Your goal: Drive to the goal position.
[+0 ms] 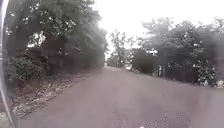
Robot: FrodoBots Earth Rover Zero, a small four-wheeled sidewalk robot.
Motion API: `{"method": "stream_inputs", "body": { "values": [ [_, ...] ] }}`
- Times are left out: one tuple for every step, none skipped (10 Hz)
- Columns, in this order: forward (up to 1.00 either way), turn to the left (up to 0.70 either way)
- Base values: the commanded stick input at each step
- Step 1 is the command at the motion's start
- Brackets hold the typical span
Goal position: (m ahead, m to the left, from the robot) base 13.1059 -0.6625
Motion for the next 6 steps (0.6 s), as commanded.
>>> {"method": "stream_inputs", "body": {
  "values": [
    [0.70,0.01],
    [0.70,0.01],
    [0.70,0.01],
    [0.70,0.01],
    [0.70,0.01],
    [0.70,0.01]
  ]
}}
